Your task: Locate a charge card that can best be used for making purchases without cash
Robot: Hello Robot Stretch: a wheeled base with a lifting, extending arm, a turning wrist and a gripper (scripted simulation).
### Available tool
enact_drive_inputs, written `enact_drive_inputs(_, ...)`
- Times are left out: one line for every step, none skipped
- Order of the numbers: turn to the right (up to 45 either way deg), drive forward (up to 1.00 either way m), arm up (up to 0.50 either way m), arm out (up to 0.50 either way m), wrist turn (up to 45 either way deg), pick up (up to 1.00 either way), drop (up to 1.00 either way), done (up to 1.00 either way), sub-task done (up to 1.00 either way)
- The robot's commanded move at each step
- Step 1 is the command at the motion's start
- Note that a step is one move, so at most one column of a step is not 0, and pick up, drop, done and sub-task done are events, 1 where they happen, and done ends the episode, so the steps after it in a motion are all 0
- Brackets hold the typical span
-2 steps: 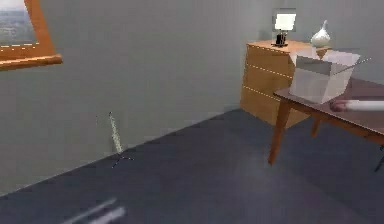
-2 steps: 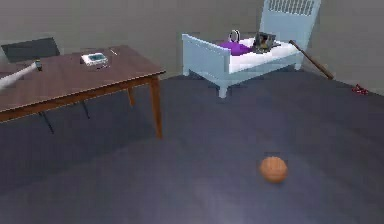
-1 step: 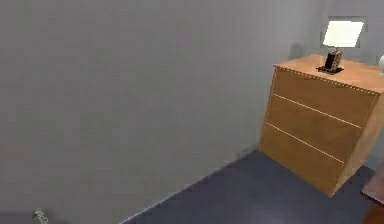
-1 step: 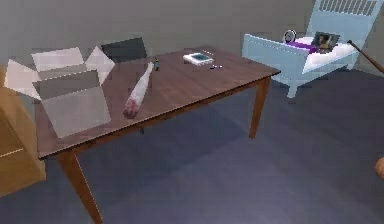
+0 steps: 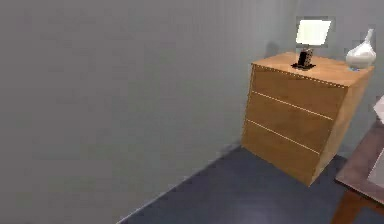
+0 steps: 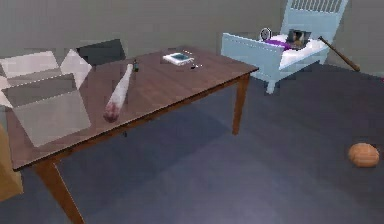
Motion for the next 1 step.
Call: enact_drive_inputs(0.0,0.50,0.00,0.00,0.0,0.00,0.00,0.00,0.00)
